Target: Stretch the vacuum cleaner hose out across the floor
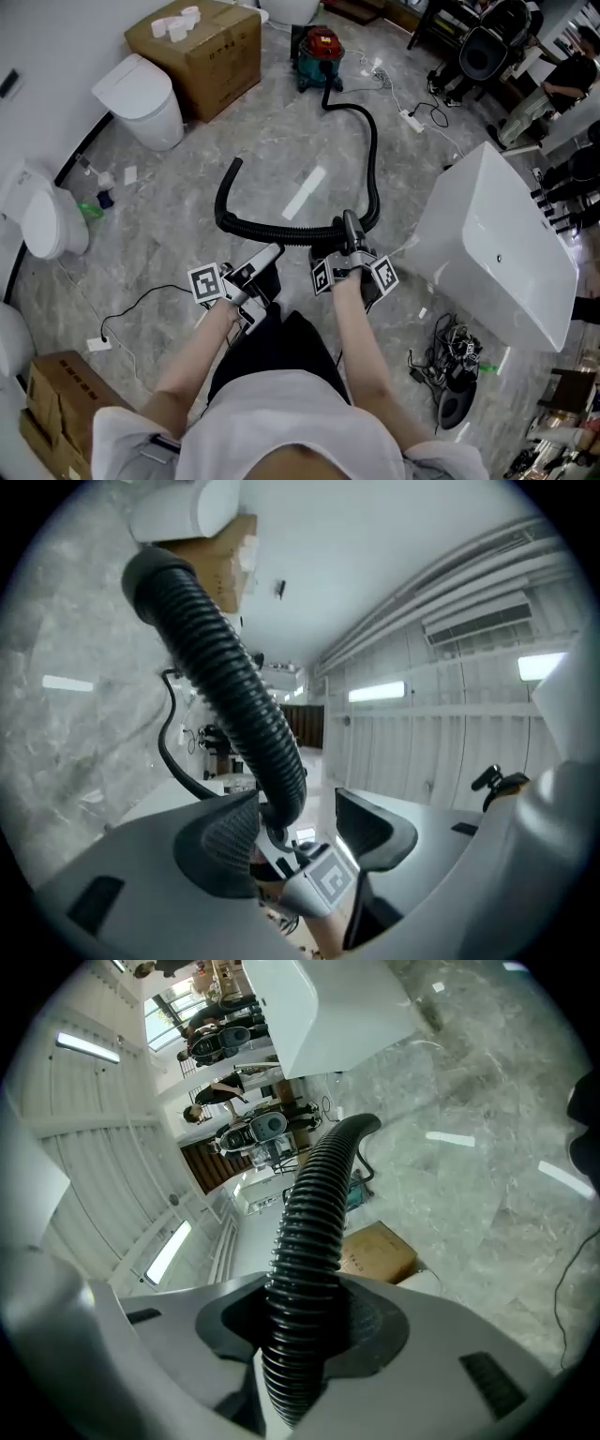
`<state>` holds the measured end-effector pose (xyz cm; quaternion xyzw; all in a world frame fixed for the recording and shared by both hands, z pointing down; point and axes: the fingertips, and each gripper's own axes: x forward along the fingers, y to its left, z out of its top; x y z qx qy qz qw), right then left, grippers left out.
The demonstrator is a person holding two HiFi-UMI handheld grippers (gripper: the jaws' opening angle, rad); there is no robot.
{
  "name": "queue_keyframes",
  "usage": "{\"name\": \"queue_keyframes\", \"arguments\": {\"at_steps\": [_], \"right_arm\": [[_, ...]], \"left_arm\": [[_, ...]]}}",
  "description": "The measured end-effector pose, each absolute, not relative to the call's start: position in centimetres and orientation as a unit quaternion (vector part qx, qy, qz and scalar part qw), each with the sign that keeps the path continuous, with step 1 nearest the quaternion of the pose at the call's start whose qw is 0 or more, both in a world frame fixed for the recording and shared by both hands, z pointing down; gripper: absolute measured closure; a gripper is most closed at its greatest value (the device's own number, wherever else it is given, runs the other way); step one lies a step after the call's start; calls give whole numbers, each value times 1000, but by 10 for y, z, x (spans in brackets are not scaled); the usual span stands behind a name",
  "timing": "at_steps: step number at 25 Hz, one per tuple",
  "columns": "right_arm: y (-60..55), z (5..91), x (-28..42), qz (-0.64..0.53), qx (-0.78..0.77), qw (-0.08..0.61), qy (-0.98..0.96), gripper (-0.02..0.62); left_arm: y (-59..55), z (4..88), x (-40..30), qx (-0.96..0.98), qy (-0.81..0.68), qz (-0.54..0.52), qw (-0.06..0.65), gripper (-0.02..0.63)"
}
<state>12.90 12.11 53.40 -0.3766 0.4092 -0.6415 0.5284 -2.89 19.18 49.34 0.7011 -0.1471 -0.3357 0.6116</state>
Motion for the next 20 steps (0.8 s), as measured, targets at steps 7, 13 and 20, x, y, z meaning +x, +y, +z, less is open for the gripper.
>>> {"name": "queue_keyframes", "arguments": {"at_steps": [7,13,20], "right_arm": [[118,529,125,-641,-364,531,418,437],[124,527,115,-644,-356,530,421,437],[136,539,108,-654,-359,528,406,437]], "left_arm": [[170,508,-48,634,-184,-432,614,316],[152,512,-66,613,-224,-471,593,315],[137,511,-75,607,-221,-488,587,387]]}}
